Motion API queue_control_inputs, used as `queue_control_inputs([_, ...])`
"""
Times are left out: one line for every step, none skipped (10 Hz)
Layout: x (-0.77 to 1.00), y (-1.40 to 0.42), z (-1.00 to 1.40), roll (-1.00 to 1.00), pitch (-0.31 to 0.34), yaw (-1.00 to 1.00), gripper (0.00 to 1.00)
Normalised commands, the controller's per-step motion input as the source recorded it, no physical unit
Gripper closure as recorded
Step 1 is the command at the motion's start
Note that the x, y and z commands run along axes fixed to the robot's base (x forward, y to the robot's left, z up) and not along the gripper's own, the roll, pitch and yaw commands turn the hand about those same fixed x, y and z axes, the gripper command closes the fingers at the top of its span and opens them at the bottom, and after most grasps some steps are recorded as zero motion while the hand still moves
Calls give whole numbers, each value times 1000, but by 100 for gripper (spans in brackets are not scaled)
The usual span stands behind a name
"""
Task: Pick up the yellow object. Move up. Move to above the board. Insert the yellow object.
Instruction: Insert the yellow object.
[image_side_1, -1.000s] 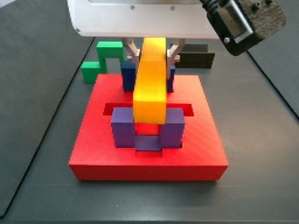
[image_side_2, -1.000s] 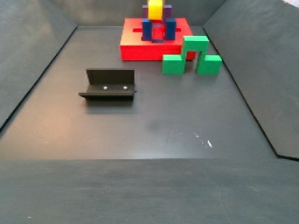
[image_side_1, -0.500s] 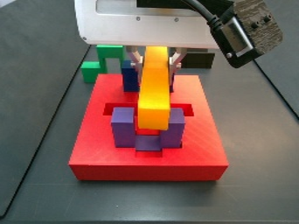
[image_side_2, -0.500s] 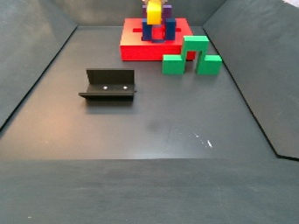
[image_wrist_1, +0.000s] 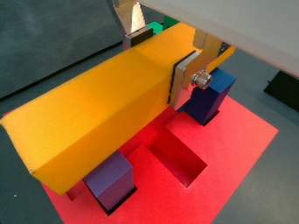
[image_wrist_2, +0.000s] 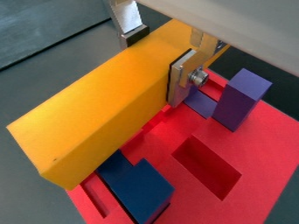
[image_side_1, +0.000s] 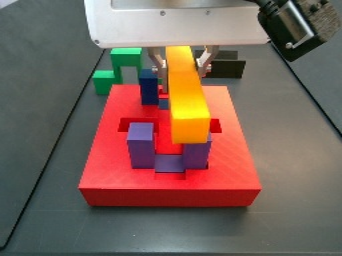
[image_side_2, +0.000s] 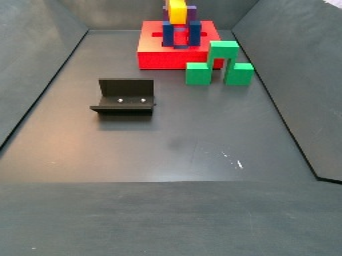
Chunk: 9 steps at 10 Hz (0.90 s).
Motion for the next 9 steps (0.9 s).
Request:
queue_control_inputs([-183, 0, 0, 81, 0, 0, 100])
queue_control_inputs([-120, 0, 0, 107, 0, -6, 100])
queue_control_inputs([-80, 0, 43, 127, 19, -49, 100])
queue_control_inputs([-49, 0, 23, 107, 14, 0, 100])
queue_control_inputs([-34, 0, 0, 131, 17, 0, 100])
queue_control_inputs([-54, 0, 0, 209, 66, -149, 100])
queue_control_inputs([0, 0, 9, 169, 99, -154, 100])
queue_control_inputs([0, 0, 0, 116, 100, -60, 100])
queue_control_inputs([0, 0, 0, 119, 106, -57, 100])
